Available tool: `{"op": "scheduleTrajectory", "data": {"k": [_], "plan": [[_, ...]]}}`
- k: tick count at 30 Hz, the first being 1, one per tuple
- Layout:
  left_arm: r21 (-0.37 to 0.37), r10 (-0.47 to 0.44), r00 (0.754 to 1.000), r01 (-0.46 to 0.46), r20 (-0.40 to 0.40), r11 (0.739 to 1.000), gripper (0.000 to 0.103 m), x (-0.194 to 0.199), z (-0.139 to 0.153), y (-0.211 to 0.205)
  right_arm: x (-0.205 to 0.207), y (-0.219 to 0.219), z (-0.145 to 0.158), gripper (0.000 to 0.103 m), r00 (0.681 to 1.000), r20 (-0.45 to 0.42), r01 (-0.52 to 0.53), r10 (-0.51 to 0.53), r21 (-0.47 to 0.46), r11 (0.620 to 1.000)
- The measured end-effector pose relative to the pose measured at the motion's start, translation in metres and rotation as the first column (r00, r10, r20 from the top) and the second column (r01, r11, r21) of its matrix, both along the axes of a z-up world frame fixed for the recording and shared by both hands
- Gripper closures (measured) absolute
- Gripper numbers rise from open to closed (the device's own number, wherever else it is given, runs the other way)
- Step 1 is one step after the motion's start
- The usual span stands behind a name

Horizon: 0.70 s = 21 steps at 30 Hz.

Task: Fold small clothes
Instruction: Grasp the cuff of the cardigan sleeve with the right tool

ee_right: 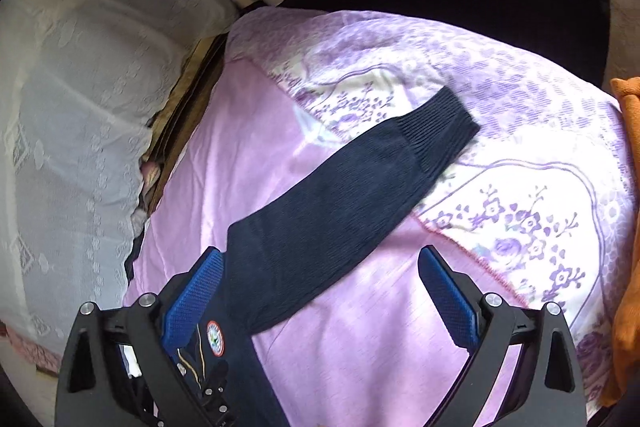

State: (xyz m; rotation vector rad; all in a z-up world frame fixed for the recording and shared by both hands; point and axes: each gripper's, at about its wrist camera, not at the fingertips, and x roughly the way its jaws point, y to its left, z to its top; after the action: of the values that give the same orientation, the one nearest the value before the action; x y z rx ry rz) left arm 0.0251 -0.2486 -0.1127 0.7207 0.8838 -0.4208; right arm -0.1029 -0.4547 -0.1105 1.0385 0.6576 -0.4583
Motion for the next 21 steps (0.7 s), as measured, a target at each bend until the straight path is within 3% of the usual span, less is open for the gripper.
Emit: {"op": "scheduleTrajectory", "data": {"k": [5, 10, 14, 16, 18, 21], "plan": [[0.029, -0.058, 0.998, 0.058, 0.004, 0.998, 0.029, 0.001, -0.024, -0.034, -0.022, -0.044, -0.025, 0.016, 0.992, 0.011, 0.125, -0.126, 0.078, 0.989], [0.049, -0.113, 0.993, 0.111, 0.045, 0.993, 0.029, -0.002, -0.038, -0.059, -0.014, -0.064, -0.048, 0.034, 0.986, 0.03, 0.156, -0.163, 0.153, 0.976], [0.048, -0.118, 0.991, 0.116, 0.061, 0.992, 0.028, 0.002, -0.046, -0.067, -0.003, -0.07, -0.058, 0.036, 0.985, 0.023, 0.163, -0.169, 0.16, 0.974], [0.036, -0.104, 0.993, 0.101, 0.061, 0.994, 0.02, 0.007, -0.05, -0.065, -0.002, -0.075, -0.06, 0.037, 0.982, 0.032, 0.176, -0.184, 0.161, 0.971], [0.007, -0.07, 0.996, 0.07, 0.057, 0.998, 0.005, 0.015, -0.051, -0.057, 0.002, -0.079, -0.061, 0.038, 0.982, 0.038, 0.179, -0.187, 0.153, 0.972], [-0.148, -0.055, 0.995, 0.042, -0.085, 0.988, 0.004, 0.036, -0.053, -0.035, 0.006, -0.084, -0.064, 0.045, 0.982, 0.039, 0.178, -0.186, 0.146, 0.973]]}}
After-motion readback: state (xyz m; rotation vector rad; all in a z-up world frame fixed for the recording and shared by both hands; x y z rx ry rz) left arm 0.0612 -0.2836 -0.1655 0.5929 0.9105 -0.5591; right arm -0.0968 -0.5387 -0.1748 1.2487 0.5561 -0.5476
